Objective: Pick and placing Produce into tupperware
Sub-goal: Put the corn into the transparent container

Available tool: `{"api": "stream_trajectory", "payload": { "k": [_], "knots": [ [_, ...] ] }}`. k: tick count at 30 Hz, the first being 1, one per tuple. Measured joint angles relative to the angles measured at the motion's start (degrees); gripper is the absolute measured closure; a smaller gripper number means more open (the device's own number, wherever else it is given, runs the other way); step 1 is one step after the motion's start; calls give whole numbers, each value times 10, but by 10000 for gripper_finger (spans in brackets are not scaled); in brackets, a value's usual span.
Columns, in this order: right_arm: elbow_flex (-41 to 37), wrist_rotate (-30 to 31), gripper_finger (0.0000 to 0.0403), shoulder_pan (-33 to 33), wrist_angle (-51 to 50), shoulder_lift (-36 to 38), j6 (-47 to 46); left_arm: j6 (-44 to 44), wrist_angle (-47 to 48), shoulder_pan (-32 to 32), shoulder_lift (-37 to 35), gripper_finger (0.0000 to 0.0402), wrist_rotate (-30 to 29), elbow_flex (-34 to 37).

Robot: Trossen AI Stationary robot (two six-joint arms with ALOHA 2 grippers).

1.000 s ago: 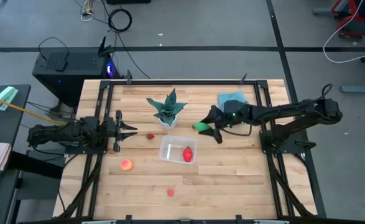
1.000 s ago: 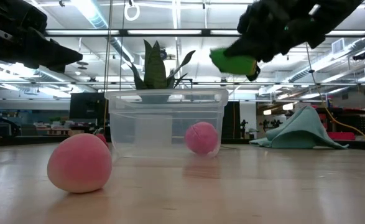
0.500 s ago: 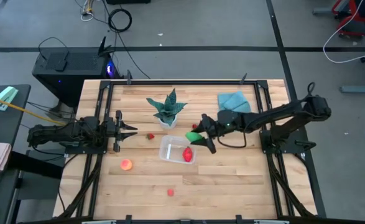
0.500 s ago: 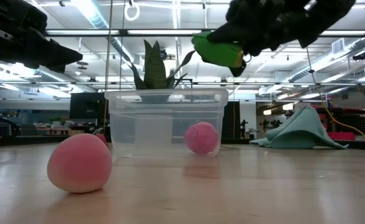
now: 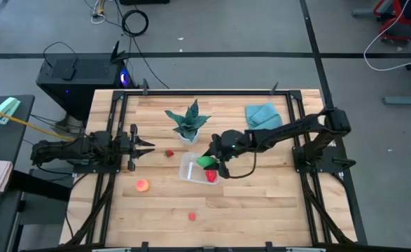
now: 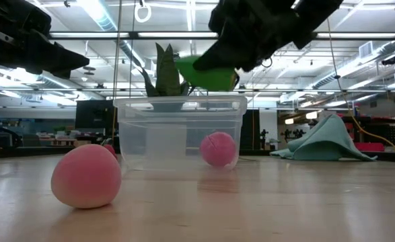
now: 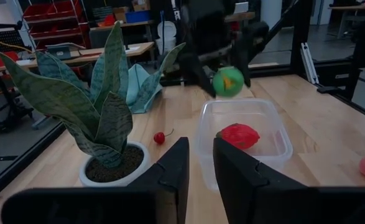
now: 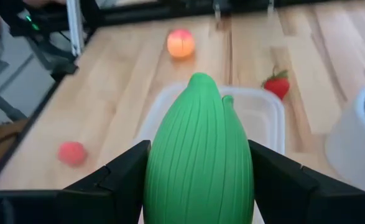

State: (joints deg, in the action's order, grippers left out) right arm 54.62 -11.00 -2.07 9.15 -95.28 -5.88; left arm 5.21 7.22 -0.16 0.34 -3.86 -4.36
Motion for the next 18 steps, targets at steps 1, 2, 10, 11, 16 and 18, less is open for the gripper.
{"api": "stream_trajectory", "payload": {
  "k": [1, 2, 10, 11, 16, 18],
  "knots": [
    [1, 0, 150, 0, 0, -8, 0, 0, 0, 0, 0, 322, 0, 0],
    [3, 0, 151, 0, 0, -16, 0, 0, 0, 0, 0, 320, 0, 0],
    [16, 0, 150, 0, 2, -60, 2, 0, 0, 0, 0, 319, 0, 0],
    [17, 0, 150, 0, 2, -63, 4, 0, 0, 0, 0, 320, 0, 0],
    [17, 0, 151, 0, 10, -78, 5, 0, 0, 0, 0, 322, 0, 0],
    [17, 0, 151, 0, 15, -87, 5, 0, 1, 0, 0, 319, 0, 0]
  ]
}}
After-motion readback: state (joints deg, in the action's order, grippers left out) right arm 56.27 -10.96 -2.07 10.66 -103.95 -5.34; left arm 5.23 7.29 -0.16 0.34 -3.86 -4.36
